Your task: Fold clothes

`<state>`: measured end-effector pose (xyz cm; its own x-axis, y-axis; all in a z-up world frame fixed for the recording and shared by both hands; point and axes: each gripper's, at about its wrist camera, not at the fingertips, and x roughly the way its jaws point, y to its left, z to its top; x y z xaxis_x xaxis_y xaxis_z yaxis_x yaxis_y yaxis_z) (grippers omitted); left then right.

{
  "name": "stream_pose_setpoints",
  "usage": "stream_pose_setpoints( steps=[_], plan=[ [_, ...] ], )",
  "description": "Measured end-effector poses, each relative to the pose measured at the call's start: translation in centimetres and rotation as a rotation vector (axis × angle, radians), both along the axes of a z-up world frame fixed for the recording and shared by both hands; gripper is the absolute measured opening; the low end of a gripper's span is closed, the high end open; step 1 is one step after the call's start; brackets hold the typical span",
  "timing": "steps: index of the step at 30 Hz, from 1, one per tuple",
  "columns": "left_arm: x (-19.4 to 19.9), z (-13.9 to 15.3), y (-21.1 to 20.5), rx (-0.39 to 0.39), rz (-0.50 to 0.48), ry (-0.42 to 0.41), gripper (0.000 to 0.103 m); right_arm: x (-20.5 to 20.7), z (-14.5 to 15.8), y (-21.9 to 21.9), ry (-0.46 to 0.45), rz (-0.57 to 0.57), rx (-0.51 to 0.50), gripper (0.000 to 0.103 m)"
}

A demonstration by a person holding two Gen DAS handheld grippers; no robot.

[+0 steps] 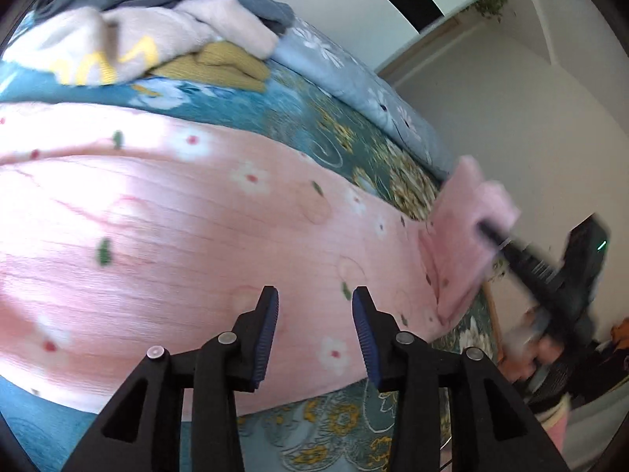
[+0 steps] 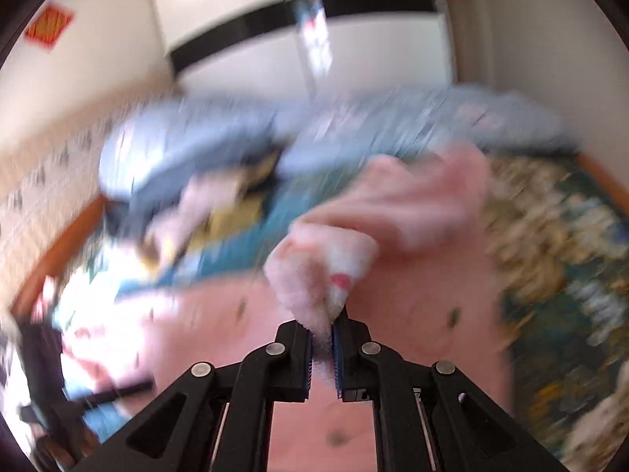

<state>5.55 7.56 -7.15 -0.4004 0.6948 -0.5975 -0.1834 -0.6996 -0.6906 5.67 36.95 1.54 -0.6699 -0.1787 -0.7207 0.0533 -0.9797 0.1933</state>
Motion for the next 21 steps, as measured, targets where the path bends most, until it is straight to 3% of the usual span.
stream_pose_setpoints(
  steps=[3, 5, 8, 12, 17, 21],
  plan=[
    [0.1, -1.7, -1.7, 0.073, -0.004, -0.031, 0.04, -0.3, -4.2, -3.2, -0.086, 0.019, 0.059, 0.009],
    [0.2, -2.7, -2.2, 0.098, -0.016, -0.046, 0.04, 0.1, -5.4, -4.4, -0.099, 0.02, 0.117, 0.009],
    [-0.1, -3.3, -2.4, 0.139, -0.026, -0.072, 0.04, 0.9, -5.1, -4.9, -0.079, 0.02, 0.186, 0.009],
    [0.1, -2.7, -2.3, 0.198, -0.05, -0.056, 0.041, 2.8, -3.4, -6.2, -0.027, 0.027, 0.197, 0.009],
    [0.6, -2.6, -2.2, 0.231, -0.066, -0.061, 0.044, 3.5, -6.0, -7.9, -0.101, 0.059, 0.237, 0.009],
    [0.5, -3.1, -2.5, 0.241, -0.05, -0.089, 0.047, 4.3, -6.9, -8.6, -0.099, 0.066, 0.258, 0.013]
  ],
)
